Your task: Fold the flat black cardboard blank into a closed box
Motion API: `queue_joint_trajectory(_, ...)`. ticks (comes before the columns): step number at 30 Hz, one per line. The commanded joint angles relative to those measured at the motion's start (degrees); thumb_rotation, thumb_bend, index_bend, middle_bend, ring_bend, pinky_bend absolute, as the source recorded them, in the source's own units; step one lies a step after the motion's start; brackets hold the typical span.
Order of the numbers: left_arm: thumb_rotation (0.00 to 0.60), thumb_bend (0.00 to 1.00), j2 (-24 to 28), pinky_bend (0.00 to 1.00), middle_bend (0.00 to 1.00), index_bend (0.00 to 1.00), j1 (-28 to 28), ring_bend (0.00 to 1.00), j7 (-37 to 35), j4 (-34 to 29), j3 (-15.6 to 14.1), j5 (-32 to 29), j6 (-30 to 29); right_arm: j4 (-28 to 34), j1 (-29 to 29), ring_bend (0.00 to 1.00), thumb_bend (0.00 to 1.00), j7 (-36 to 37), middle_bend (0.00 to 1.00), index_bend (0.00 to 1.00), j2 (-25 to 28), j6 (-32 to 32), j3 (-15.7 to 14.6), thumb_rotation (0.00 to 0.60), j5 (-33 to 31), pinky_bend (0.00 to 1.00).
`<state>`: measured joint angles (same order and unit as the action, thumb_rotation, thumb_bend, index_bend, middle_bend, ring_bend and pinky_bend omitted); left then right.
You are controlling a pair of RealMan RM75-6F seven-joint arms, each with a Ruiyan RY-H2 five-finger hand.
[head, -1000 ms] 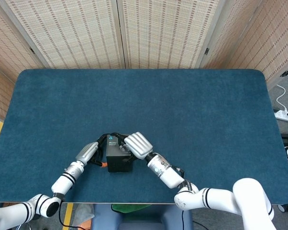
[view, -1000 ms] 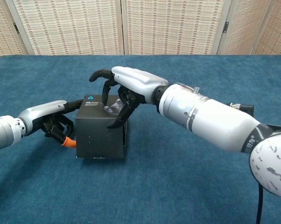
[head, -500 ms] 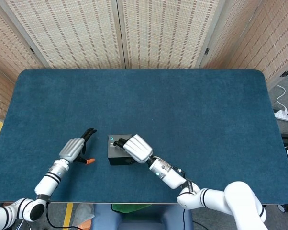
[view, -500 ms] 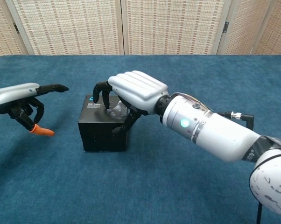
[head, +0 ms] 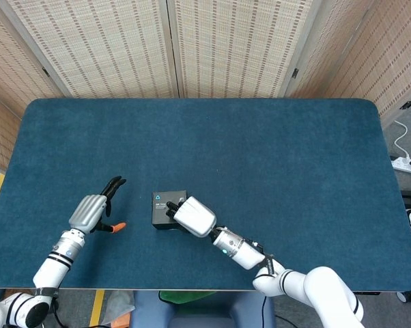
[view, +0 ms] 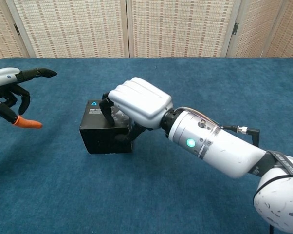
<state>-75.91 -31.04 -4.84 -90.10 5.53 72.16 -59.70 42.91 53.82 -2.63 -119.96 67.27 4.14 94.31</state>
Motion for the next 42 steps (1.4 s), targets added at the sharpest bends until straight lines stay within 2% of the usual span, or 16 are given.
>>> queue_joint_trajectory(1,0.6,0.19,0.4,0.91,0.0,0.0,0.3,0.64,0.7,-0.5,-0.2,0.3,-0.2,0.9,-0.3,0.77,0.18,-0.1,0.67,0.6,0.5,2.3,1.0,0.6,0.2,1.0)
queue_joint_trajectory(4,0.6,0.19,0.6,0.89,0.0,0.0,0.7,0.6,1.6,-0.8,-0.2,0.5,-1.0,1.6,-0.6,0.77,0.18,-0.3,0.6,0.6,1.3,4.2,1.8,0.6,0.3,1.0)
queue_joint_trajectory(6,0.6,0.19,0.5,0.88,0.0,0.0,1.1,0.55,2.5,-0.7,-0.1,0.6,-1.8,2.2,-0.9,0.77,0.18,-0.7,0.52,0.57,1.9,5.0,2.2,0.6,0.2,1.0)
queue_joint_trajectory(9,0.6,0.19,0.5,0.85,0.0,0.0,1.6,0.45,5.0,-0.6,-0.2,0.2,-2.9,4.1,-1.9,0.76,0.18,-1.5,0.41,0.43,3.1,6.6,2.9,0.6,-0.1,1.0)
queue_joint_trajectory(11,0.6,0.19,0.9,0.78,0.0,0.0,1.9,0.4,7.2,-0.7,-0.3,-0.5,-3.2,5.9,-3.0,0.74,0.18,-2.5,0.35,0.34,4.2,7.8,3.0,0.6,-0.4,1.0)
queue_joint_trajectory(14,0.6,0.19,1.2,0.64,0.0,0.0,3.2,0.33,10.9,-0.8,0.2,-2.6,-5.7,10.5,-6.1,0.68,0.19,-4.9,0.3,0.25,7.9,11.3,2.6,0.6,-0.3,1.0)
queue_joint_trajectory(17,0.6,0.19,1.5,0.56,0.0,0.0,5.1,0.29,12.7,-0.2,0.4,-2.9,-9.5,18.4,-10.7,0.53,0.19,-7.5,0.3,0.23,14.6,14.0,2.6,0.6,-2.3,0.98)
queue_joint_trajectory(19,0.6,0.19,1.7,0.49,0.01,0.0,6.7,0.27,13.1,0.5,0.0,-2.4,-11.9,26.4,-14.5,0.4,0.19,-9.9,0.29,0.21,20.9,14.7,2.2,0.6,-4.8,0.84)
queue_joint_trajectory(23,0.6,0.19,2.6,0.39,0.04,0.0,9.6,0.23,12.7,0.9,-1.1,-0.9,-15.4,41.7,-20.9,0.16,0.2,-13.5,0.27,0.15,33.6,14.7,0.2,0.6,-9.5,0.34)
queue_joint_trajectory(24,0.6,0.19,2.9,0.37,0.04,0.0,10.2,0.22,12.6,0.8,-1.5,-0.5,-16.0,44.7,-22.2,0.11,0.2,-13.8,0.26,0.14,36.4,14.5,-0.5,0.6,-10.4,0.26)
queue_joint_trajectory(25,0.6,0.19,3.4,0.36,0.04,0.0,11.1,0.21,12.6,0.6,-2.0,0.1,-16.9,48.0,-23.9,0.09,0.2,-13.7,0.25,0.13,40.0,14.4,-1.5,0.6,-11.4,0.23)
queue_joint_trajectory(28,0.6,0.19,4.0,0.33,0.04,0.0,13.3,0.19,12.2,0.3,-2.9,1.5,-19.4,52.7,-27.9,0.03,0.21,-11.7,0.19,0.09,46.8,15.9,-3.4,0.6,-12.6,0.19)
queue_joint_trajectory(34,0.6,0.19,4.8,0.3,0.04,0.0,17.5,0.16,11.9,-0.7,-4.3,4.5,-25.0,54.0,-35.8,0.0,0.21,-3.4,0.15,0.04,52.8,21.5,-6.9,0.6,-10.9,0.18)
queue_joint_trajectory(42,0.6,0.19,5.6,0.24,0.04,0.0,22.1,0.11,12.4,-2.1,-6.2,7.5,-29.6,51.0,-44.6,0.0,0.22,4.1,0.13,0.03,53.9,28.9,-9.4,0.6,-7.8,0.18)
